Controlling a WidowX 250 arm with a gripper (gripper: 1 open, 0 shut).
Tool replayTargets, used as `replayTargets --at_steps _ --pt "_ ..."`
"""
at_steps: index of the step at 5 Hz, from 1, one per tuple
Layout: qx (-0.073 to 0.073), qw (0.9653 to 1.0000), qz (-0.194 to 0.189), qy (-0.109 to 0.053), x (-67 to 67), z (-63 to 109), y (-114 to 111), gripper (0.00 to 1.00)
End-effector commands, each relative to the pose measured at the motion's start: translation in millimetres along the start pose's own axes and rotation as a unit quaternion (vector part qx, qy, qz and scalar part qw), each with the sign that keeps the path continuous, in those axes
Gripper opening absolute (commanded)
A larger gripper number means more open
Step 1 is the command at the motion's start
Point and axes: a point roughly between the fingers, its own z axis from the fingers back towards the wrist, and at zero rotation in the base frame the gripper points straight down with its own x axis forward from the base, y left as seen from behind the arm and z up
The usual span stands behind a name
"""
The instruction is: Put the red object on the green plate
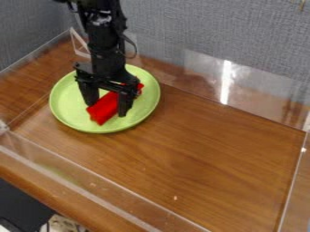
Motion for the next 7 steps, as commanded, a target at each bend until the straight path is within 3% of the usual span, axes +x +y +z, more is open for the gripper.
replayTargets --at_steps 1,7 --pt "0.006 0.9997 0.009 -0.02 10.0 4.7 8.0 1.0" --pt "0.011 0.9995 0.02 -0.019 16.4 -5.0 8.2 1.0"
